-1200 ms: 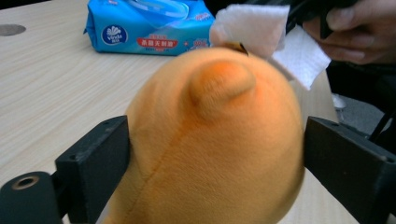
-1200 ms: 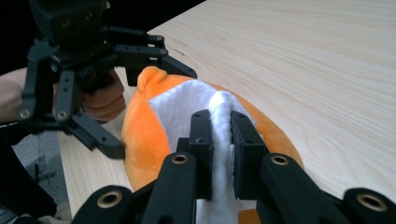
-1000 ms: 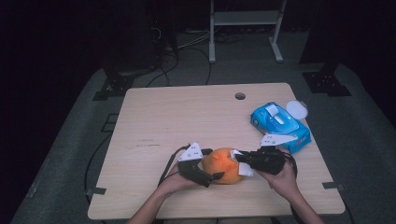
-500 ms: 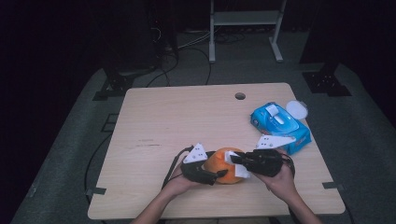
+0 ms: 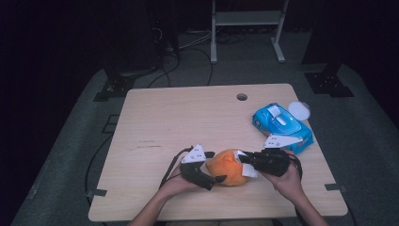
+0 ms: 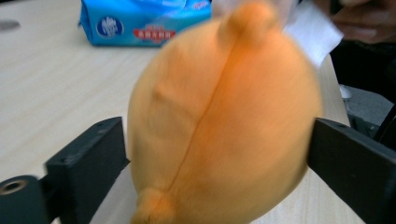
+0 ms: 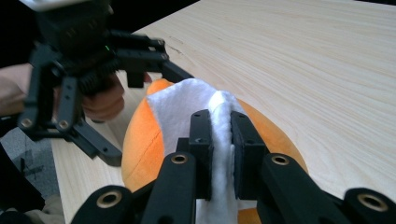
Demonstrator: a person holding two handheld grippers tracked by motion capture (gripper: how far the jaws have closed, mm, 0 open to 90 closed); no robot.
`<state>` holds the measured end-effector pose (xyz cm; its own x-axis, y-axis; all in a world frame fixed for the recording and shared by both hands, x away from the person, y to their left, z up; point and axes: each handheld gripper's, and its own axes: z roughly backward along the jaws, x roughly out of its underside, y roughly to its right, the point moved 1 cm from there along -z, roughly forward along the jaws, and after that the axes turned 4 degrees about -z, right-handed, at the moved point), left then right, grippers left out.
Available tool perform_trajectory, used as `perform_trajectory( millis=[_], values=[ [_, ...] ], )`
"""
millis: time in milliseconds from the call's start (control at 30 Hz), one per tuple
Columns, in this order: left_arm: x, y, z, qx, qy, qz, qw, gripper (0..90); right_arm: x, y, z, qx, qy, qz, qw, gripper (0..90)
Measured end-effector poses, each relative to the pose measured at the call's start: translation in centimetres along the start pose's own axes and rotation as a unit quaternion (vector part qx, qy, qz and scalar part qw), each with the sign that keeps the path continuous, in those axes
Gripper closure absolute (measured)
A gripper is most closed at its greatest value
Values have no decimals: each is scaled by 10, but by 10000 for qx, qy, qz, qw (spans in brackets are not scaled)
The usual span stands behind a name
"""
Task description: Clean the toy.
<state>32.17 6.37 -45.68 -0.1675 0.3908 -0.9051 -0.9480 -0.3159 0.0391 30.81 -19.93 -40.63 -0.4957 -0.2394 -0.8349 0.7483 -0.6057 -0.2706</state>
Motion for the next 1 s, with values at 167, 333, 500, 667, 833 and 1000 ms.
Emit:
perform_trajectory(
  millis=[167,333,500,667,833,1000],
  values=[
    [-4,7,-3,45,-184,-74,9998,179,0,-1,0,-17,21,-55,10000,797],
    [-35,17,24,-34,-212,-314,9993,294,-7,-11,9,-89,266,24,9996,801],
    [-33,14,26,-154,-634,-275,9975,304,0,-3,-3,-209,84,-233,9995,803],
    [-32,8,25,-263,-528,96,9982,306,-8,-19,3,-372,287,-47,9989,804],
    [-33,13,21,-264,-498,-29,9984,272,-13,-35,0,-404,268,301,9984,801],
    [-30,8,25,-45,-268,-241,9993,195,-8,-18,1,-236,251,119,9993,801]
  ],
)
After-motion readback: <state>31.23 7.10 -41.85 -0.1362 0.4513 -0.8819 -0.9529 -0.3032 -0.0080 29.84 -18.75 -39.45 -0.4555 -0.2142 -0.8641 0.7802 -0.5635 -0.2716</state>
